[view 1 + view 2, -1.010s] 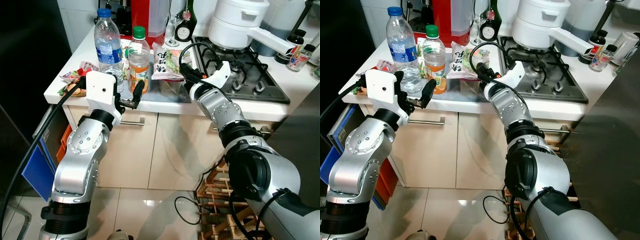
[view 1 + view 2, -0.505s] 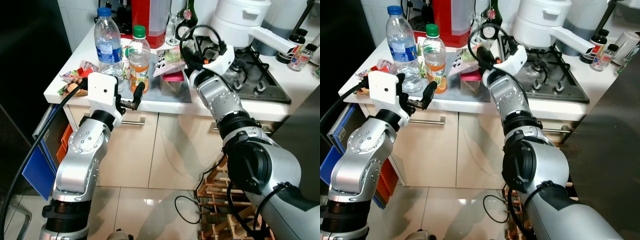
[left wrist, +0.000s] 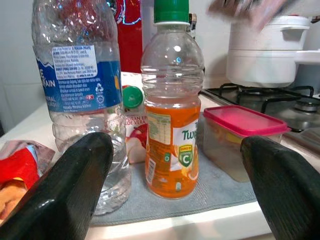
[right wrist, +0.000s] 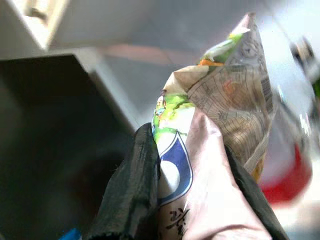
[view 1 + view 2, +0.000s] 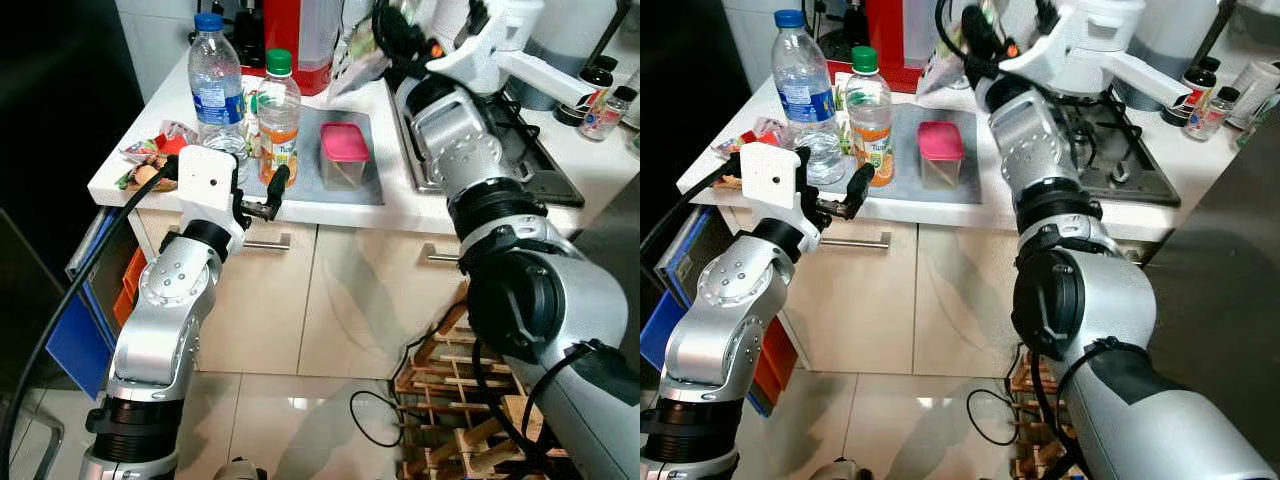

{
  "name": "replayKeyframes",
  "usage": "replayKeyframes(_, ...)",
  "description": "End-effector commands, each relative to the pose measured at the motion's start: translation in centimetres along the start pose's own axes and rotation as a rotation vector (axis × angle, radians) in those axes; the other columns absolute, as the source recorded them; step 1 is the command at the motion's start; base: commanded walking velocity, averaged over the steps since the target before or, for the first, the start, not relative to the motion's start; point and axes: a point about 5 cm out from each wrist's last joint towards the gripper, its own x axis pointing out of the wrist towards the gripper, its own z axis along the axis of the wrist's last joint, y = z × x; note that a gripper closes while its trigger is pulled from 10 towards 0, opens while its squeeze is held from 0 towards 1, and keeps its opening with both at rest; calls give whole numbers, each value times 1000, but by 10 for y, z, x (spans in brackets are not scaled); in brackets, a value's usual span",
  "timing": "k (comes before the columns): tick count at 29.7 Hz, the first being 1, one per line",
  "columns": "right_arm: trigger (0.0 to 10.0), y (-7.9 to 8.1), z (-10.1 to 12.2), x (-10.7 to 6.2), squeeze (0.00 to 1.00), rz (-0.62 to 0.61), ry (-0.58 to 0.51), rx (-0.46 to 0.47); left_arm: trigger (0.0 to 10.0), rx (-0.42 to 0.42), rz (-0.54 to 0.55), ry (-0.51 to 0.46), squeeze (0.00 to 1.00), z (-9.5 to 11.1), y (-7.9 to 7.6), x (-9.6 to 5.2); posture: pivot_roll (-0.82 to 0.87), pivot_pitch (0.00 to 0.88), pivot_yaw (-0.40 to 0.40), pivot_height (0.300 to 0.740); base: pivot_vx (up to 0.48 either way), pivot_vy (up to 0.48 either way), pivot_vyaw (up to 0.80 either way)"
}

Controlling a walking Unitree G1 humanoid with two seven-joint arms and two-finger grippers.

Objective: Restocking fridge

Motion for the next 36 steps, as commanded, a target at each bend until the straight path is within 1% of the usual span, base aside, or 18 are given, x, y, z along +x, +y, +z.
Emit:
replayKeyframes(1, 0, 22, 47, 9, 247, 114, -168, -205, 10000, 38, -3, -34, 0, 8, -3, 5, 76, 0, -70, 740, 0, 0, 0)
replayKeyframes(2, 0, 24, 59, 5, 247, 132, -215, -334, 10000, 33, 3, -34, 0, 7, -4, 5, 71, 0, -71, 740, 0, 0, 0)
replayKeyframes(3, 0, 24, 59, 5, 247, 132, -215, -334, 10000, 33, 3, -34, 0, 7, -4, 5, 71, 0, -71, 740, 0, 0, 0)
replayKeyframes(4, 0, 22, 66, 1, 243, 118, -247, -428, 10000, 22, 7, -29, 0, 6, -4, 5, 60, 0, -73, 740, 0, 0, 0)
replayKeyframes(5, 0, 22, 66, 1, 243, 118, -247, -428, 10000, 22, 7, -29, 0, 6, -4, 5, 60, 0, -73, 740, 0, 0, 0)
replayKeyframes(7, 0, 15, 77, -11, 239, 80, -303, -612, 10000, 8, 12, -25, 0, 4, -6, 5, 42, 0, -74, 740, 0, 0, 0)
replayKeyframes(9, 0, 9, 78, -22, 243, 59, -322, -739, 10000, 5, 11, -24, 0, 2, -8, 4, 37, 0, -75, 740, 0, 0, 0)
replayKeyframes(11, 0, 2, 74, -32, 243, 30, -321, -817, 10000, 1, 8, -23, 0, 1, -9, 4, 23, 0, -76, 740, 0, 0, 0)
replayKeyframes(12, 0, 2, 74, -32, 243, 30, -321, -817, 10000, 1, 8, -23, 0, 1, -9, 4, 23, 0, -76, 740, 0, 0, 0)
replayKeyframes(15, 0, -11, 56, -50, 243, -16, -294, -923, 10000, 1, -1, -23, 0, -1, -12, 5, 13, 0, -73, 740, 0, 0, 0)
replayKeyframes(17, 0, -14, 46, -57, 243, -28, -281, -935, 10000, 3, -6, -21, 0, -2, -14, 6, 12, 0, -75, 740, 0, 0, 0)
replayKeyframes(20, 0, -20, 14, -81, 243, -62, -233, -960, 10000, -7, -8, -14, 0, -3, -18, 5, 15, 0, -87, 740, 0, 0, 0)
replayKeyframes(21, 0, -20, 14, -81, 243, -62, -233, -960, 10000, -7, -8, -14, 0, -3, -18, 5, 15, 0, -87, 740, 0, 0, 0)
replayKeyframes(22, 0, -25, 2, -95, 243, -96, -213, -995, 10000, -14, -5, -19, 0, -3, -20, 4, 20, 0, -95, 740, 0, 0, 0)
replayKeyframes(24, 0, -28, -3, -104, 239, -124, -210, -1026, 10000, -19, -1, -18, 0, -3, -20, 3, 20, 0, -95, 740, 0, 0, 0)
replayKeyframes(26, 0, -33, -10, -113, 239, -181, -199, -997, 10000, -26, 2, -14, 0, -6, -21, 3, 14, 0, -95, 740, 0, 0, 0)
replayKeyframes(32, 0, -35, -20, -121, 239, -194, -162, -994, 10000, -42, 16, -10, 0, -8, -22, 3, 13, 0, -92, 740, 0, 0, 0)
replayKeyframes(36, 0, -40, -28, -130, 243, -227, -126, -987, 10000, -44, 50, -9, 0, -10, -19, 2, 14, 0, -91, 740, -293, 0, 0)
